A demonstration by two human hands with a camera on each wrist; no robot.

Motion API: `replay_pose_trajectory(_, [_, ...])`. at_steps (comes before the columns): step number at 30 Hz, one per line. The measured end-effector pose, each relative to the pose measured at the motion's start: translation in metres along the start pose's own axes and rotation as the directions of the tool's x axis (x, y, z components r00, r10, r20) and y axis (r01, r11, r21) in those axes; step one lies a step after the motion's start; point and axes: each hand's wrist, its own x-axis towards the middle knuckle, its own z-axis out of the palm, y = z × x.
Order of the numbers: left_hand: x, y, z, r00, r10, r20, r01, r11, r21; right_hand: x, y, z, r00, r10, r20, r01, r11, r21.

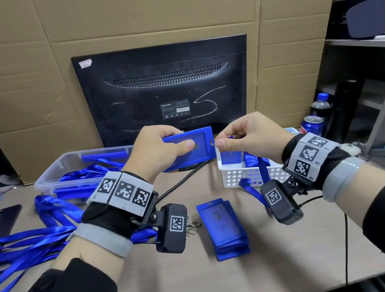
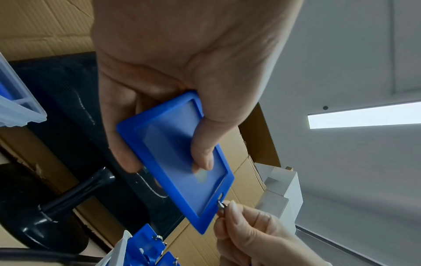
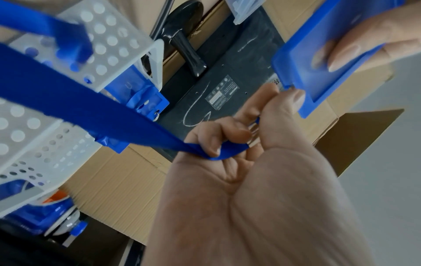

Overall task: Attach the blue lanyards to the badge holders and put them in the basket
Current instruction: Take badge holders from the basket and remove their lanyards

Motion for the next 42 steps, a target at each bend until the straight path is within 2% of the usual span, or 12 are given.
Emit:
replay_pose_trajectory(7, [0.001, -0.003, 0.004, 0.996, 0.067, -0.056, -0.066, 0.998, 0.010, 0.000, -0.003, -0.005, 0.999, -0.041, -0.011, 0.042, 0.998, 0.037])
replay_pose_trajectory(12, [-0.001, 0.001, 0.006, 0.994, 0.099, -0.040, -0.099, 0.995, 0.006, 0.000, 0.002, -0.011, 0.996, -0.078, 0.053, 0.070, 0.989, 0.132])
replay_pose_trajectory(19, [-0.002, 0.001, 0.009, 0.993, 0.116, -0.019, -0.116, 0.993, -0.003, 0.003, 0.011, -0.013, 0.998, -0.041, 0.044, 0.030, 0.974, 0.226])
replay_pose_trajectory(24, [-0.002, 0.000, 0.008, 0.993, 0.122, 0.003, -0.122, 0.992, -0.011, 0.000, 0.012, -0.009, 0.994, -0.066, 0.090, 0.035, 0.952, 0.305])
replay_pose_trajectory(30, [0.001, -0.006, 0.011, 0.991, 0.134, 0.000, -0.134, 0.991, 0.001, 0.001, 0.015, -0.008, 0.991, -0.078, 0.108, 0.049, 0.967, 0.250])
replay_pose_trajectory(33, [0.002, -0.008, 0.021, 0.987, 0.162, -0.008, -0.162, 0.986, 0.042, 0.000, 0.002, 0.001, 0.980, -0.100, 0.171, 0.064, 0.977, 0.202])
replay_pose_trajectory(35, [0.003, -0.007, 0.025, 0.991, 0.131, -0.003, -0.131, 0.991, 0.031, 0.002, -0.008, 0.004, 0.983, -0.114, 0.145, 0.085, 0.978, 0.190])
replay_pose_trajectory(38, [0.005, -0.009, 0.023, 0.999, -0.017, 0.044, 0.017, 1.000, -0.007, 0.008, -0.008, -0.002, 0.997, -0.080, 0.013, 0.074, 0.959, 0.275])
replay_pose_trajectory(40, [0.006, -0.012, 0.018, 0.988, -0.123, 0.096, 0.119, 0.992, 0.043, 0.012, -0.001, -0.008, 0.997, -0.033, -0.069, 0.053, 0.950, 0.309])
replay_pose_trajectory(42, [0.007, -0.016, 0.016, 0.963, -0.228, 0.144, 0.216, 0.972, 0.090, 0.012, 0.006, -0.009, 0.995, 0.009, -0.096, 0.022, 0.949, 0.315])
